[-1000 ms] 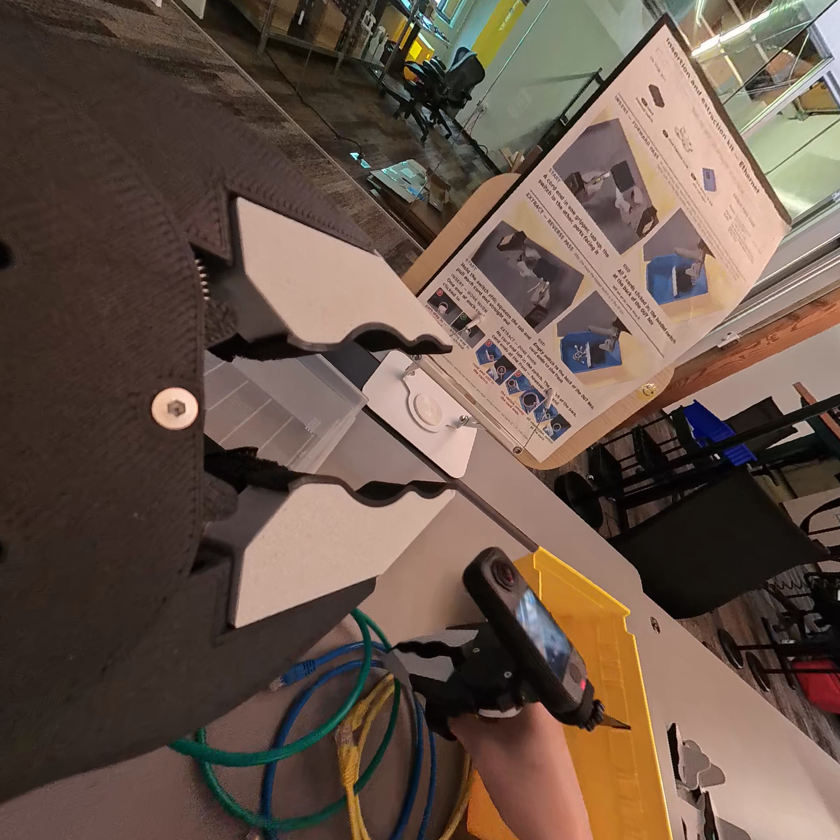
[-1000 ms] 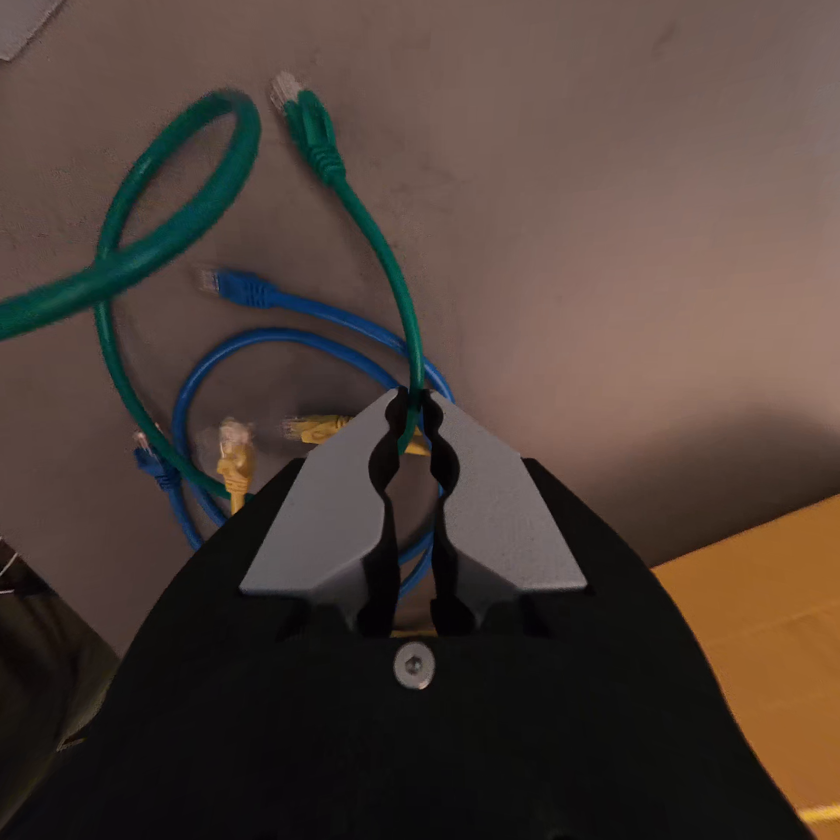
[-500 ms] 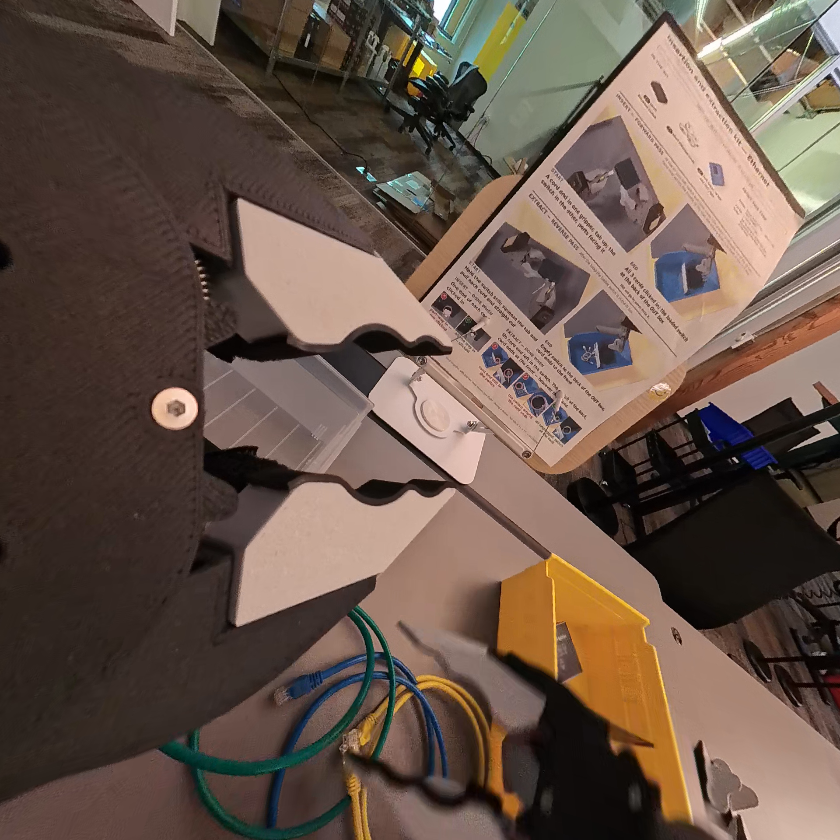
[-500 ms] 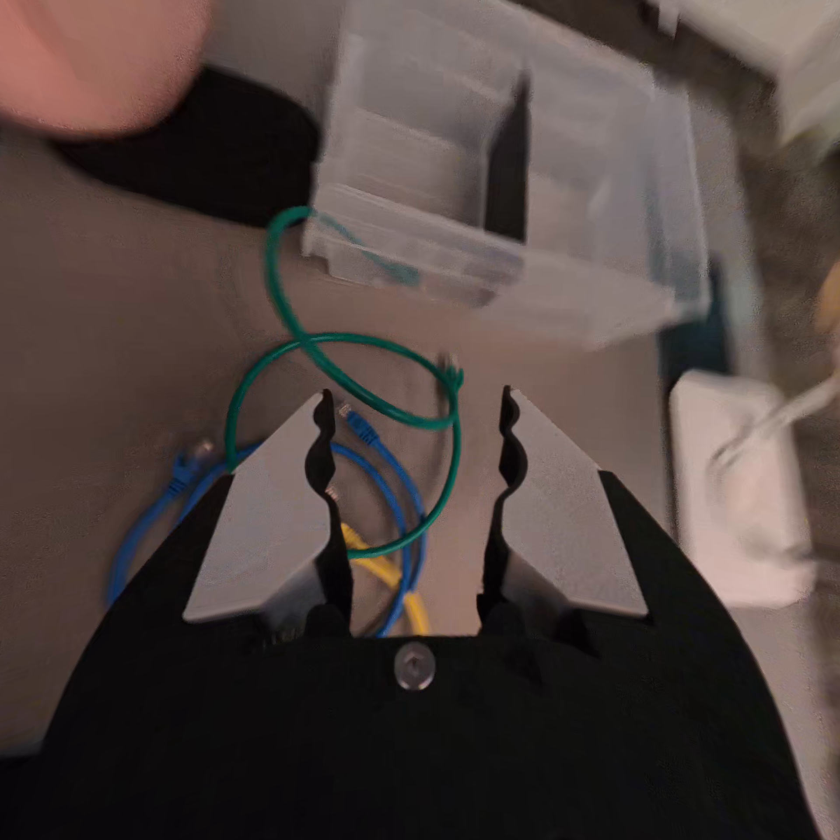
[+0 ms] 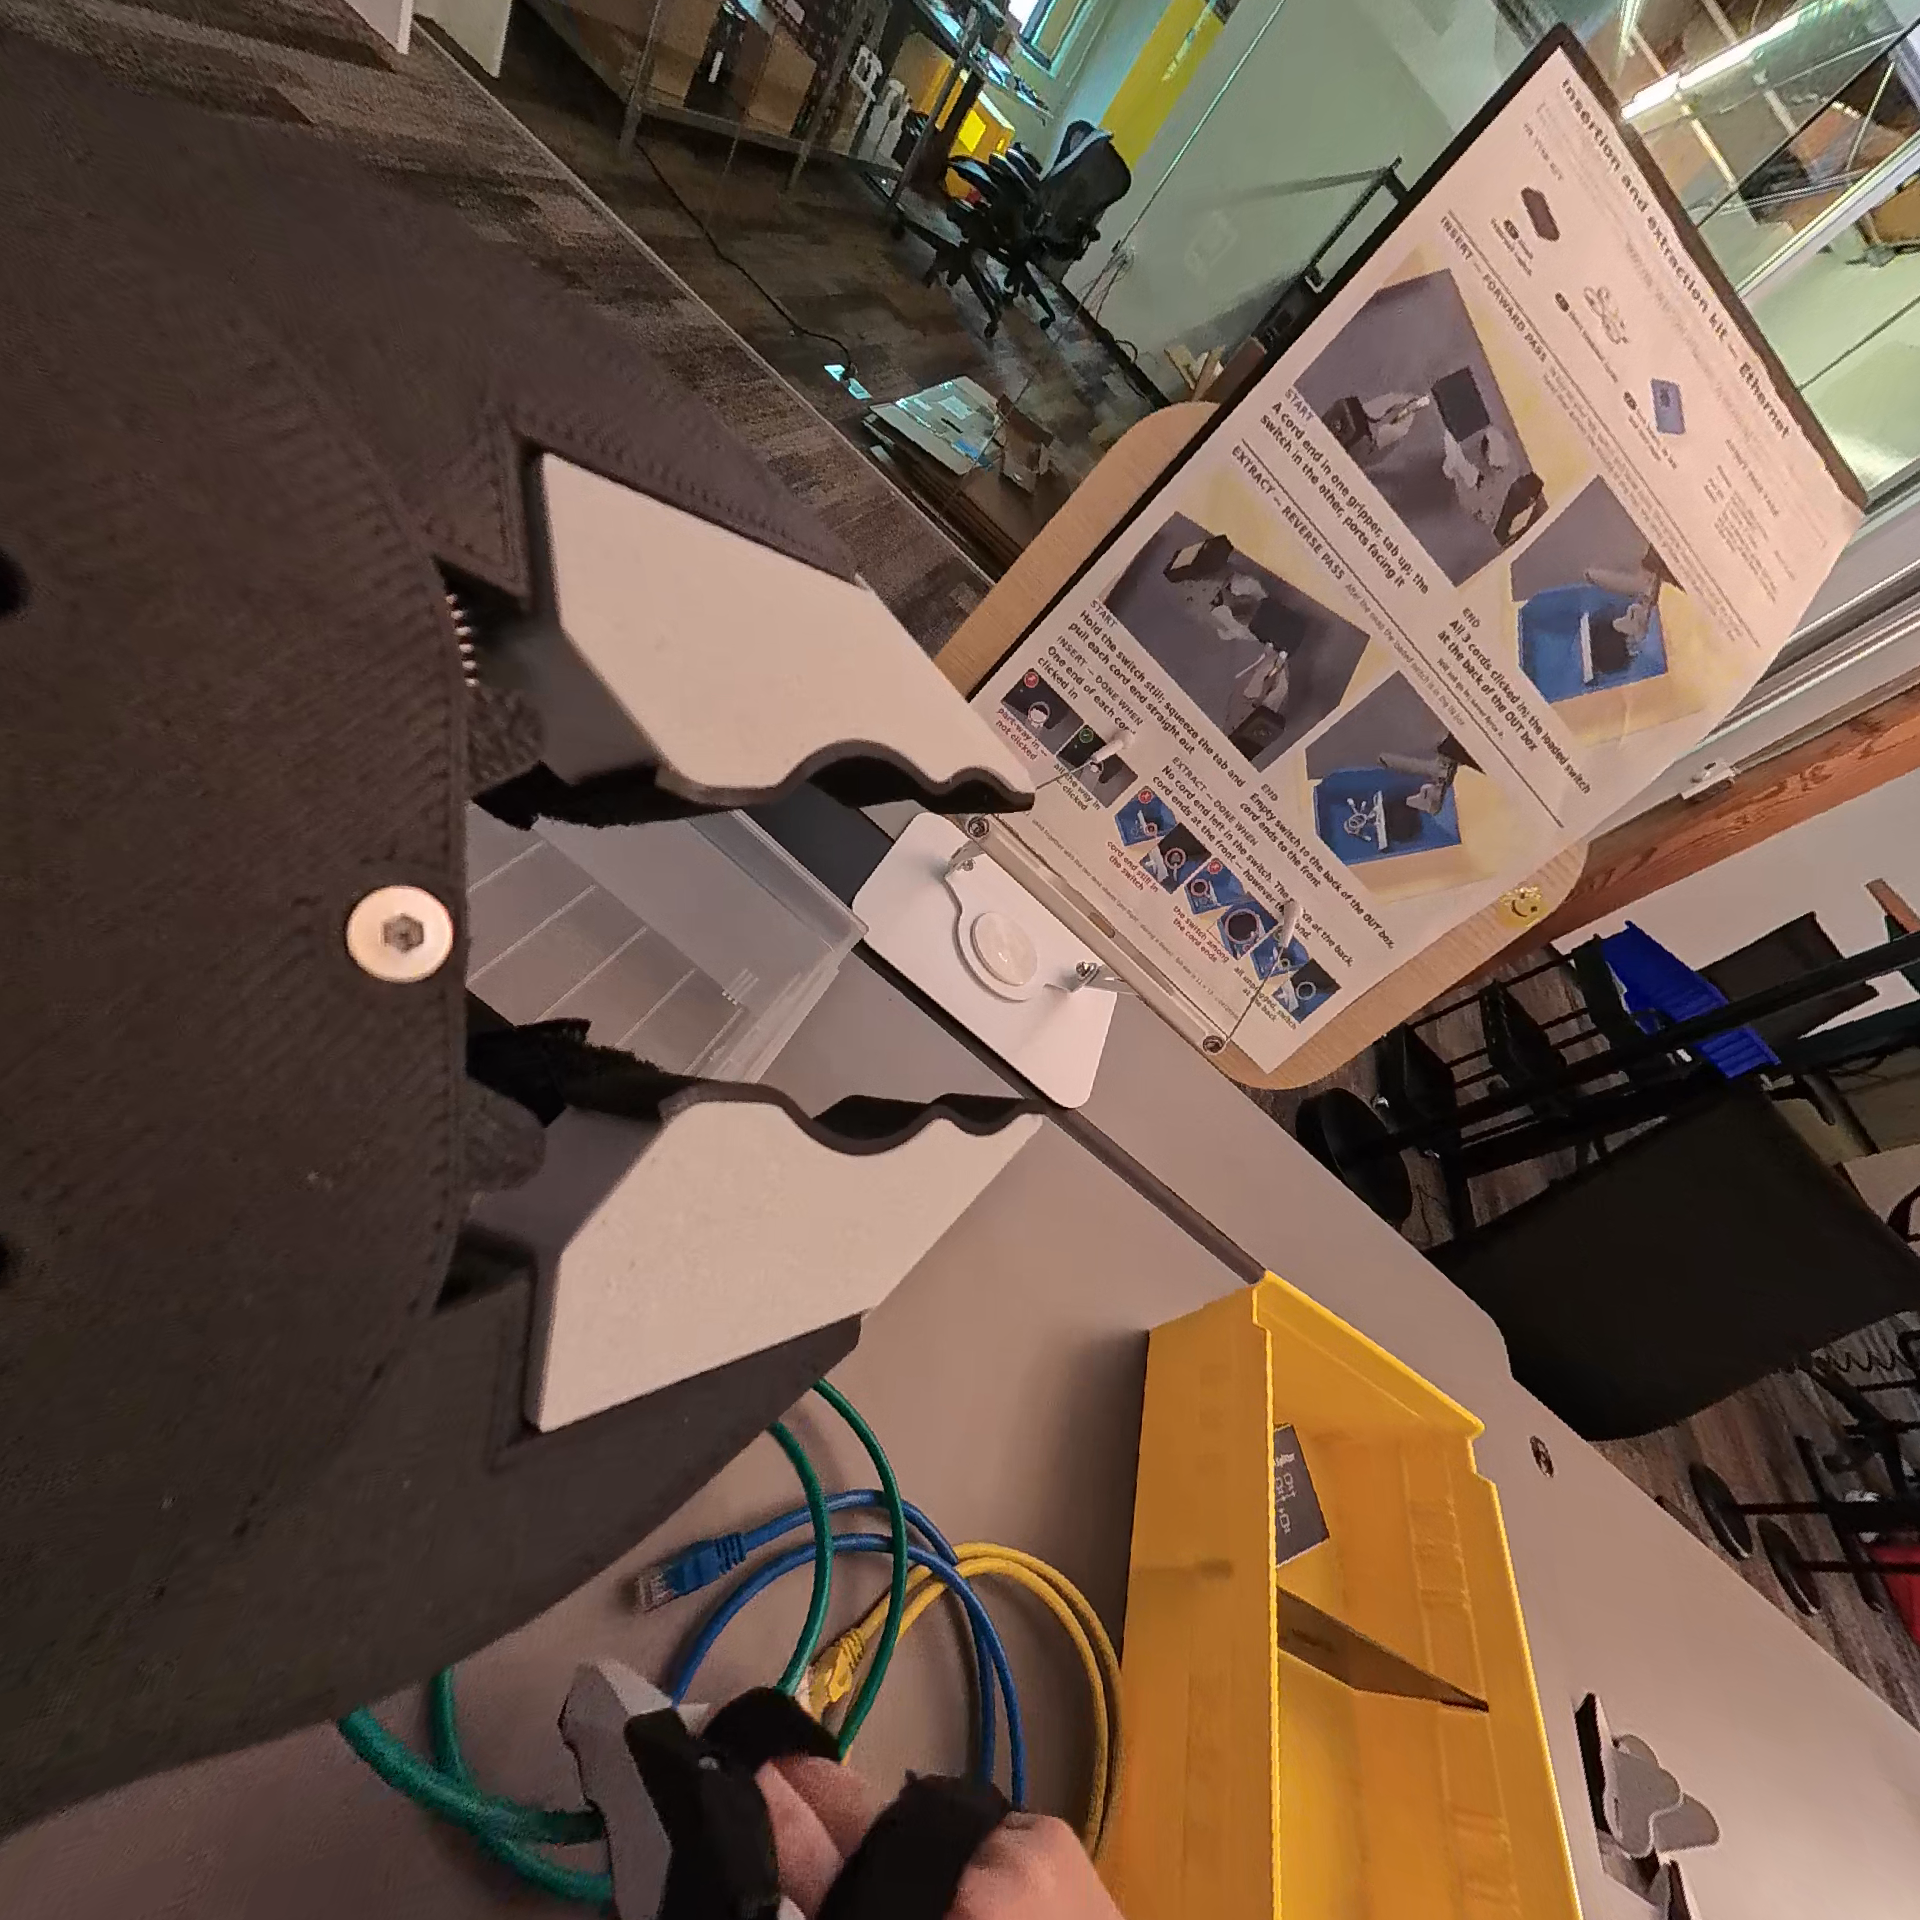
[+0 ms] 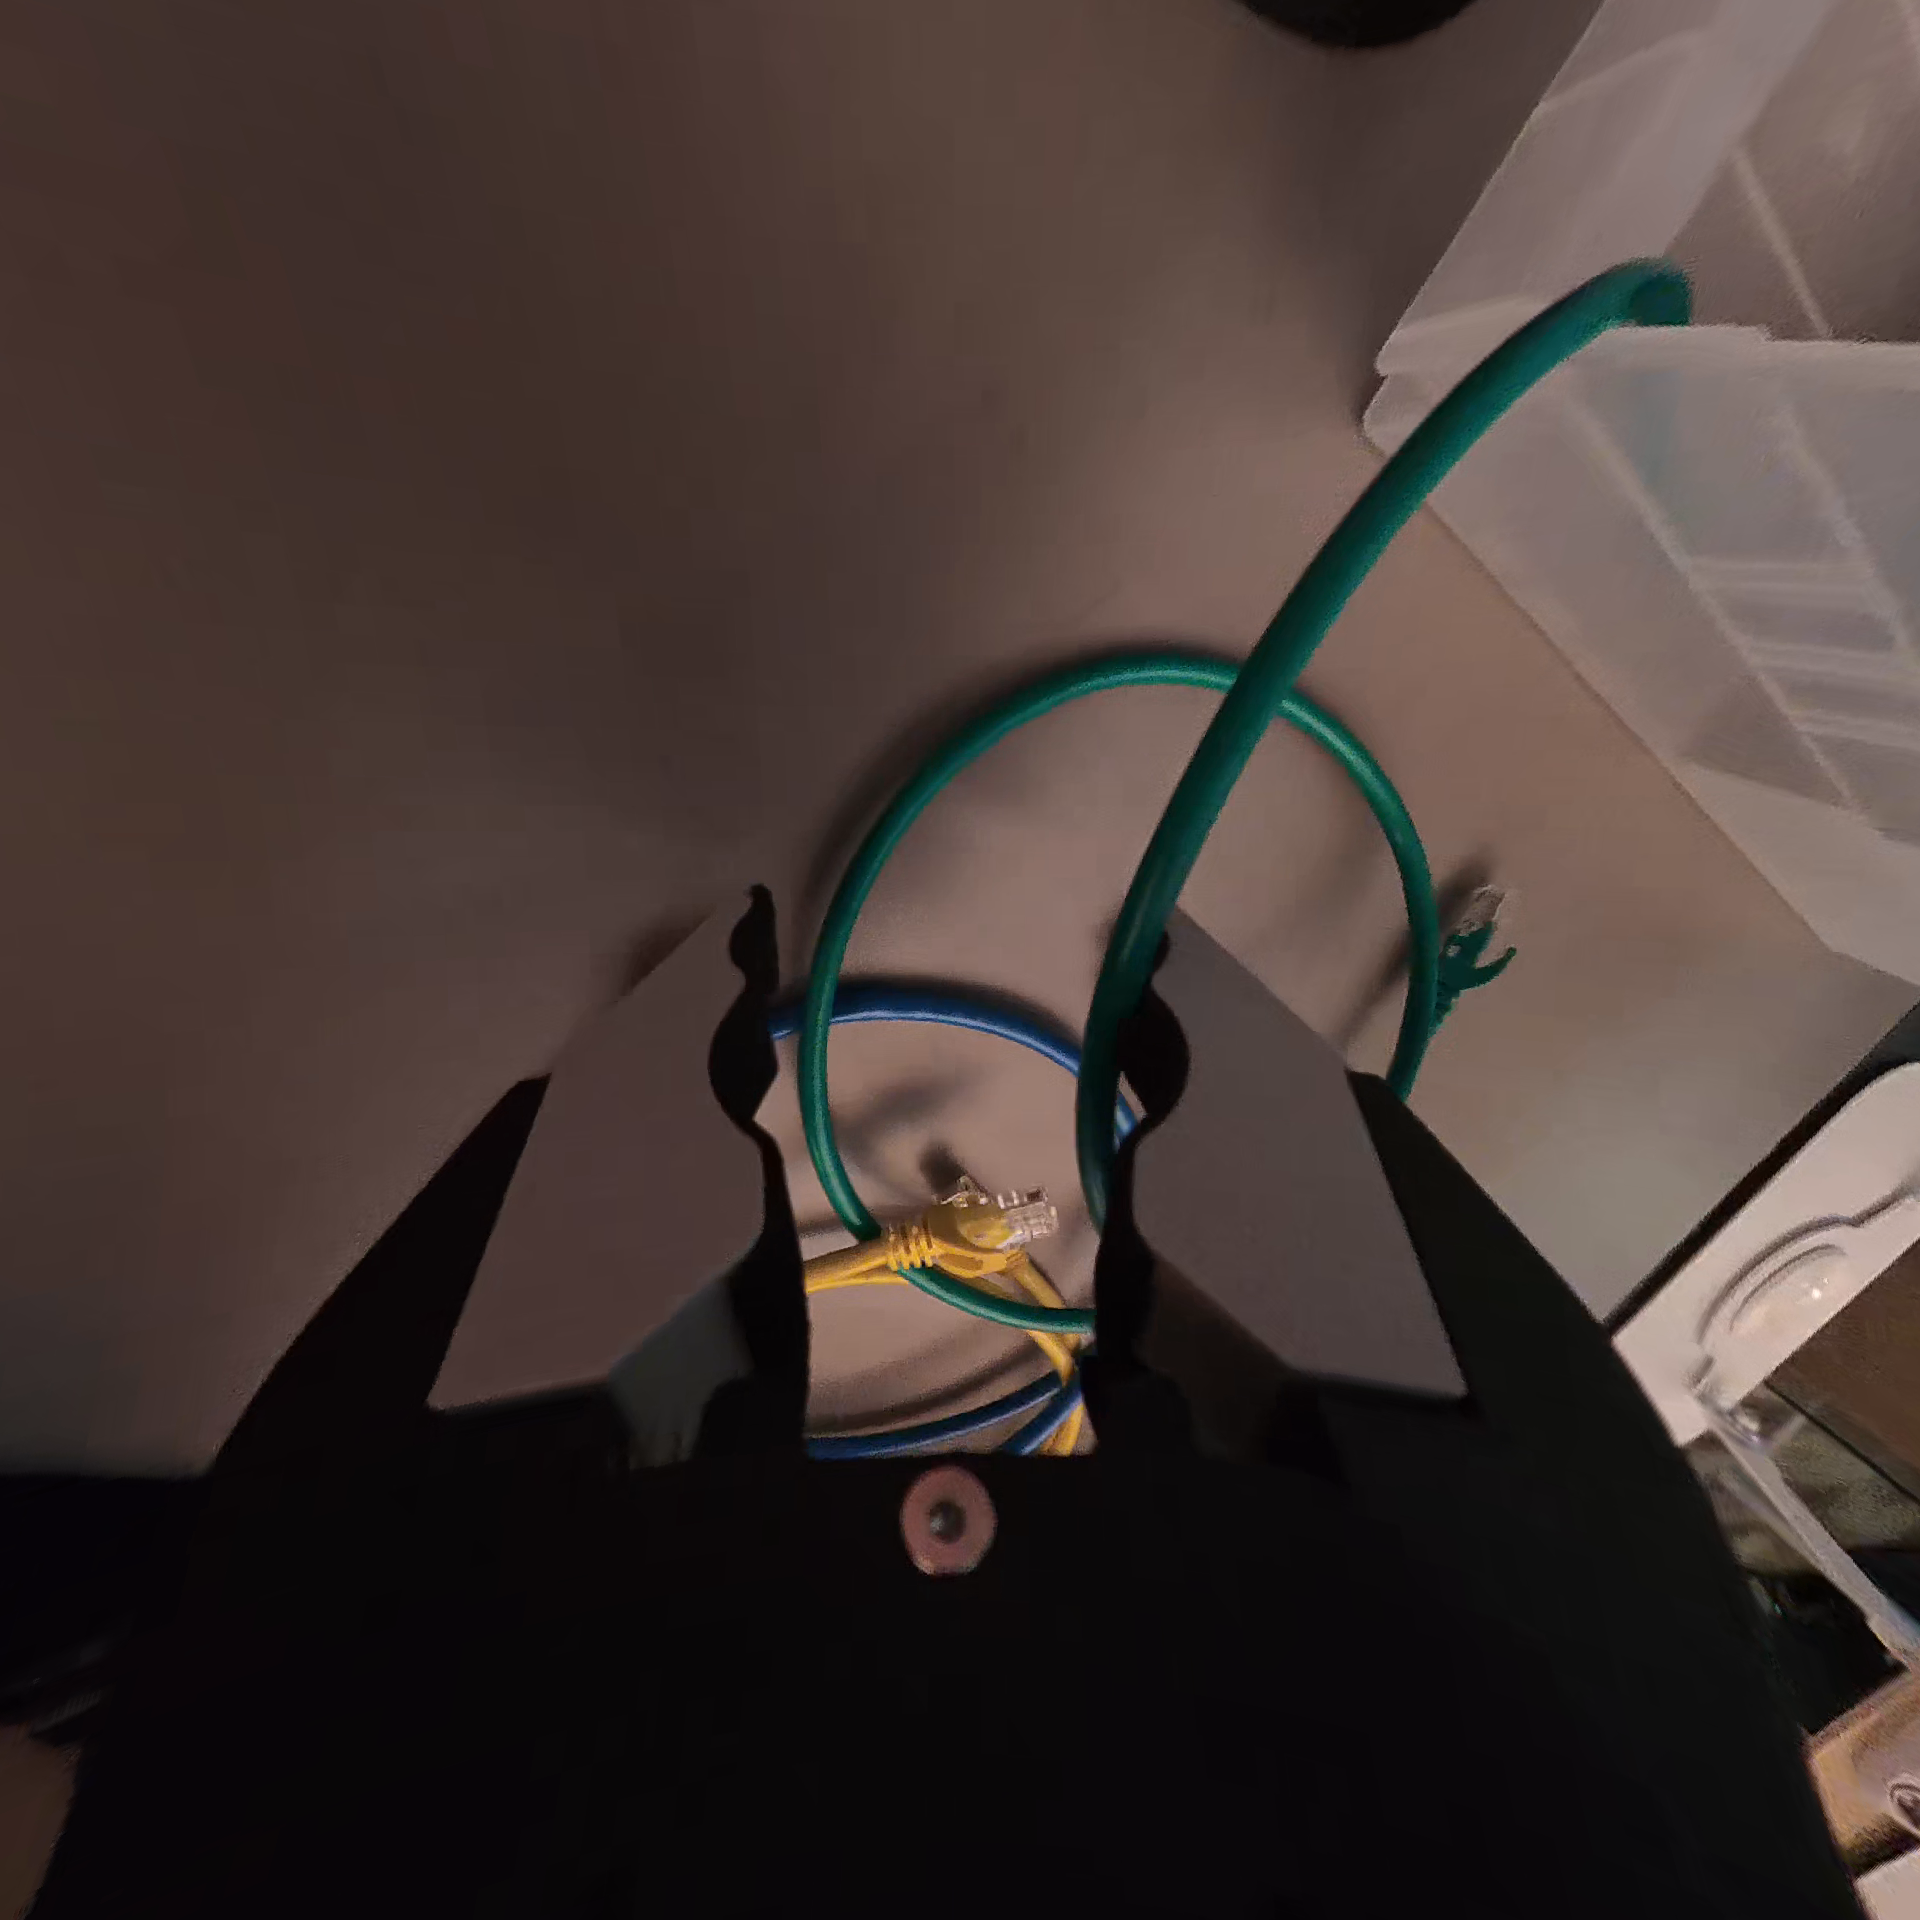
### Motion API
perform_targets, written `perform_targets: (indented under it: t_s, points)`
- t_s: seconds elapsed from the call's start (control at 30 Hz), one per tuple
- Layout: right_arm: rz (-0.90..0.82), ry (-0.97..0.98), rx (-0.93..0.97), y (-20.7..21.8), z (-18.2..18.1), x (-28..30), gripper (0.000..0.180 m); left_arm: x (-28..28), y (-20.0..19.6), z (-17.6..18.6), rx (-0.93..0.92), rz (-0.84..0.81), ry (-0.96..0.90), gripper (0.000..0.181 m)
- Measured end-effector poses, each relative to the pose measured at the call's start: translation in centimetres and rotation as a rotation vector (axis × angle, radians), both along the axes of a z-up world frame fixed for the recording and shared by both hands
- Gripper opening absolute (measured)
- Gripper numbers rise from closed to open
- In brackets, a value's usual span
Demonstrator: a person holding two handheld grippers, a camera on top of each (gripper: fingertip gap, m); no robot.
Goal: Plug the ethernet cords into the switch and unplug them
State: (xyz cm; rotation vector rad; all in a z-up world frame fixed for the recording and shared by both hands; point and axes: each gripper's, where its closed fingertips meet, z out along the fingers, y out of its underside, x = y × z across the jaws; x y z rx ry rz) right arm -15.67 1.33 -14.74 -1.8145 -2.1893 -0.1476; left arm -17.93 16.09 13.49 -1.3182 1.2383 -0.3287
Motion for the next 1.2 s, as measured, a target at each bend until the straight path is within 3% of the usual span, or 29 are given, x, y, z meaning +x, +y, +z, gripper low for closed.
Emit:
perform_targets:
  t_s: [0.13, 0.23, 0.4, 0.6, 0.73, 0.83, 1.0, 1.2]
  points:
    - [-0.061, -0.059, -0.033, 0.3, -1.2, 0.7, 0.050, 0.1, 0.0, -0.1, 0.002, -0.002, 0.010, 0.054]
    - [-0.098, -0.066, -0.164, -0.9, -1.8, 0.9, 0.007, 0.2, -0.1, -0.1, 0.006, -0.003, 0.013, 0.054]
    - [-0.119, 0.062, -0.204, 0.0, 0.0, 0.4, 0.004, 0.2, -0.1, 0.0, 0.008, 0.001, 0.003, 0.055]
    - [-0.132, 0.639, -0.180, 1.7, 11.9, 0.5, 0.004, -0.2, -0.2, 1.0, 0.010, 0.004, -0.047, 0.054]
    - [-0.172, 1.001, -0.057, 3.2, 20.5, 5.1, 0.003, -0.3, -0.3, 1.4, 0.015, 0.004, -0.067, 0.054]
    - [-0.211, 1.139, 0.117, 2.6, 25.7, 9.9, 0.004, -0.1, -0.4, 1.2, 0.017, 0.005, -0.058, 0.054]
    - [-0.419, 1.070, 0.539, -0.3, 30.5, 19.1, 0.004, 0.7, -0.4, 0.5, 0.014, 0.006, -0.025, 0.054]
    - [-0.790, 0.681, 0.495, -3.8, 24.1, 27.0, 0.004, 1.8, -0.8, -0.3, 0.015, -0.005, 0.018, 0.054]
